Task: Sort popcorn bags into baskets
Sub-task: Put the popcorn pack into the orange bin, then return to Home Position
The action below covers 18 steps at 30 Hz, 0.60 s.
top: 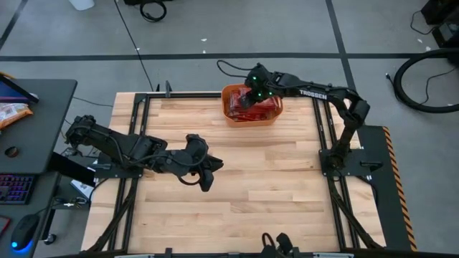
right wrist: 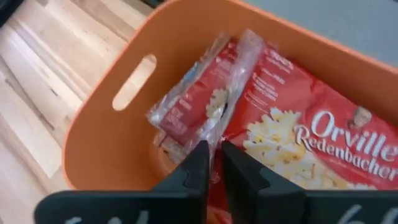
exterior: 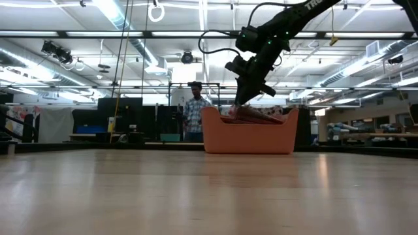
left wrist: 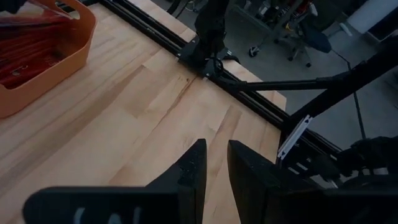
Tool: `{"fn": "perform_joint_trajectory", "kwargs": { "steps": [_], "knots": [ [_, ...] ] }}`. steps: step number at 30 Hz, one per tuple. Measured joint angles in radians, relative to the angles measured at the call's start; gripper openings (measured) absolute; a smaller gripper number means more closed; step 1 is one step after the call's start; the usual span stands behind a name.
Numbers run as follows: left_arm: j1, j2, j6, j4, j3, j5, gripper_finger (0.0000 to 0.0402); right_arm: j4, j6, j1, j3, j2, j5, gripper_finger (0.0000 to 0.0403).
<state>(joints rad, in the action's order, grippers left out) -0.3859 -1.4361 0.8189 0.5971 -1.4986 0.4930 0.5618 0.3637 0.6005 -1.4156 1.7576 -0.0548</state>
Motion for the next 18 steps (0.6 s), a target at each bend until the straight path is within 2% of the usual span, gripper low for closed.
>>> {"fn": "perform_joint_trajectory", "kwargs": {
  "steps": [11, 18],
  "knots": [
    [0.001, 0.0, 0.009, -0.001, 0.0, 0.002, 0.0068, 0.0, 0.001, 0.021, 0.0, -0.002, -0.056, 0.0102],
    [0.001, 0.0, 0.008, -0.002, 0.0, 0.003, 0.0068, 0.0, -0.009, 0.039, 0.0, -0.005, -0.135, 0.011]
  ]
}}
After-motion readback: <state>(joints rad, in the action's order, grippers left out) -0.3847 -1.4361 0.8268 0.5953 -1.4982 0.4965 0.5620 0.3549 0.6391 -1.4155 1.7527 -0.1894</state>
